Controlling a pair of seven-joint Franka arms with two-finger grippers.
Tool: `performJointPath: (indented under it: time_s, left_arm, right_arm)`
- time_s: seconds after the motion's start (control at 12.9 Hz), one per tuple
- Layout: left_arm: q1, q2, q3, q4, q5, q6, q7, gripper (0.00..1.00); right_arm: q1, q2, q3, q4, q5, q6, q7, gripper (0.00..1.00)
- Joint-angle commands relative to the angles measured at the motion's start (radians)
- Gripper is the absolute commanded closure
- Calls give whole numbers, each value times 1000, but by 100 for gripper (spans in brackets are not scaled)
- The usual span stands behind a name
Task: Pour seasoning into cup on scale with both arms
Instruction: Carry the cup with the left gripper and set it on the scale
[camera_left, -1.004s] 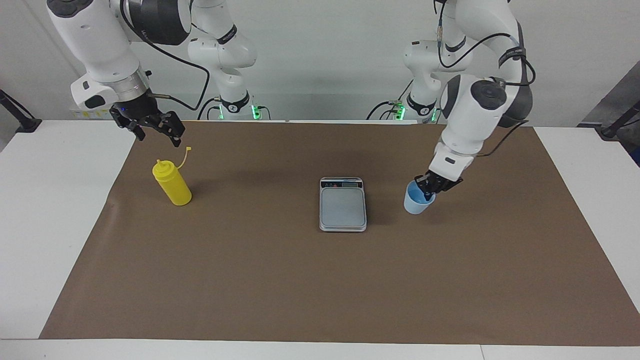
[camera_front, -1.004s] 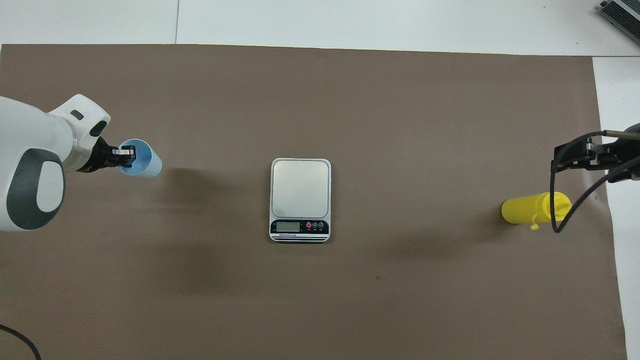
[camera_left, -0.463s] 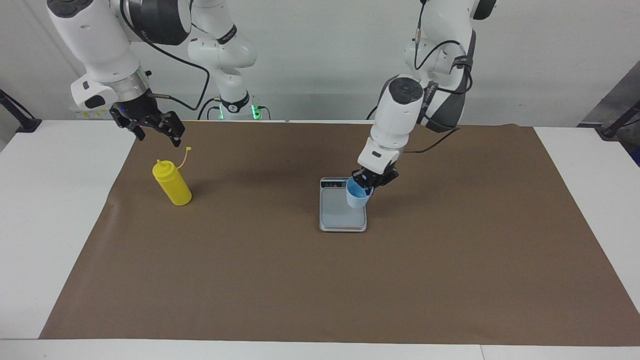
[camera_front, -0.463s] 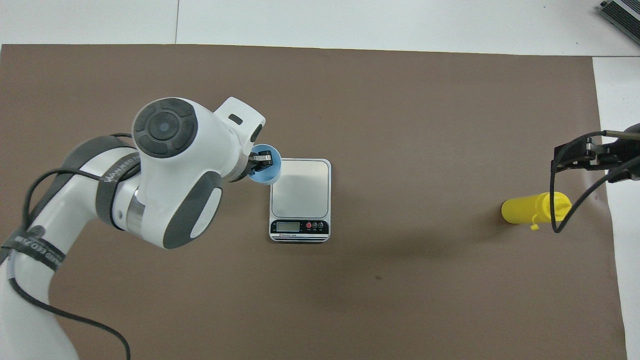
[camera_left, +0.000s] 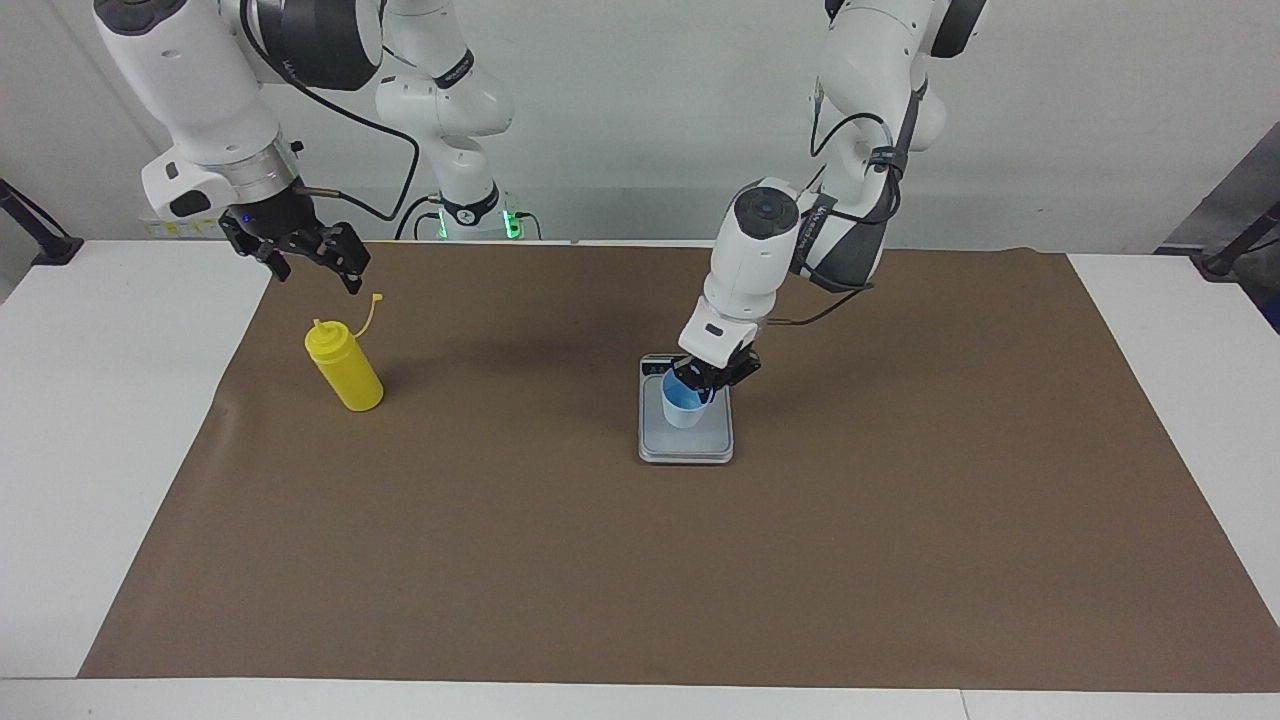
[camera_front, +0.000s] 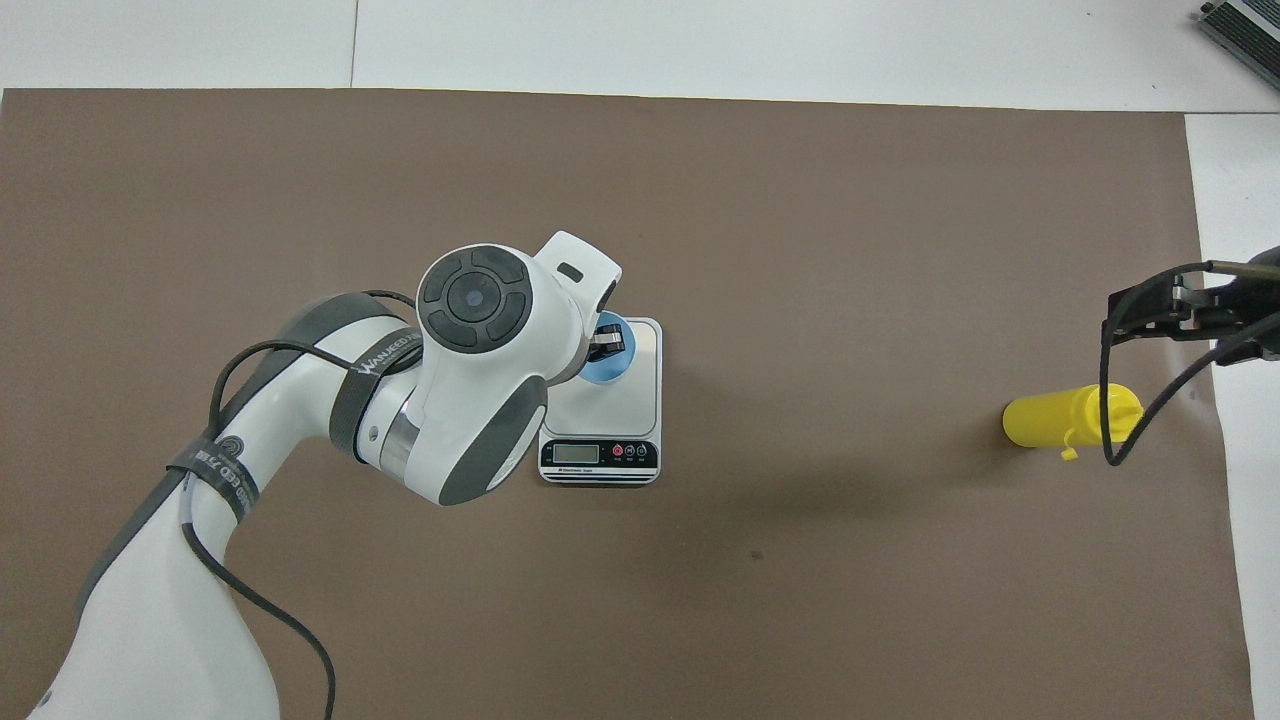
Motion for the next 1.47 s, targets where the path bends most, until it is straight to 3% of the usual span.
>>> performJointPath:
  time_s: [0.0, 0.54, 0.69, 0.85, 0.93, 1.0, 1.39]
  left_arm:
    - [-23, 16, 19, 11, 33, 18, -20, 100]
    - [-20, 16, 19, -19, 39, 53, -19, 100]
    - [-20, 16, 19, -21, 39, 55, -16, 53]
    - [-14, 16, 19, -15, 48, 47, -13, 25]
    - [-12, 13, 22, -7, 63, 35, -11, 4]
    - [-9, 2, 26, -3, 64, 24, -8, 0]
    - [117, -100, 25, 14, 67, -118, 126, 0]
  right_arm:
    - [-16, -21, 8, -23, 15, -1, -10, 0]
    - [-16, -21, 9, -23, 15, -1, -10, 0]
    - [-16, -21, 9, -23, 15, -1, -10, 0]
    - [-16, -21, 9, -23, 15, -1, -10, 0]
    - [-16, -21, 9, -23, 15, -1, -10, 0]
    - [-16, -21, 9, -23, 15, -1, -10, 0]
    - [-16, -21, 9, -23, 15, -1, -10, 0]
